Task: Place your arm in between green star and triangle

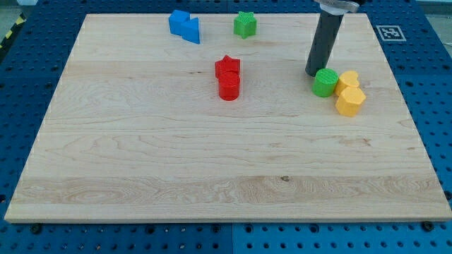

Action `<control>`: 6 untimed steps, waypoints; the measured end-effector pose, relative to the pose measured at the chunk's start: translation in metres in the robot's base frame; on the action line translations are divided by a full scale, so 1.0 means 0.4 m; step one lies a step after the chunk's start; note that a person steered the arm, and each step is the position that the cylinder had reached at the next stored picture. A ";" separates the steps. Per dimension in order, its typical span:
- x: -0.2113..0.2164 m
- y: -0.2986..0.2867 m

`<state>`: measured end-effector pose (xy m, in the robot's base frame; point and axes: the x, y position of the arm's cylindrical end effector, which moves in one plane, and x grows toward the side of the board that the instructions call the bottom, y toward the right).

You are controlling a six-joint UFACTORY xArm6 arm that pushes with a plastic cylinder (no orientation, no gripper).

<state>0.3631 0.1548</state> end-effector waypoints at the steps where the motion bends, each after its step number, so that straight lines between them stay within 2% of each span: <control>1: -0.026 -0.053; 3: -0.099 -0.320; 5: -0.264 -0.431; 6: -0.269 -0.453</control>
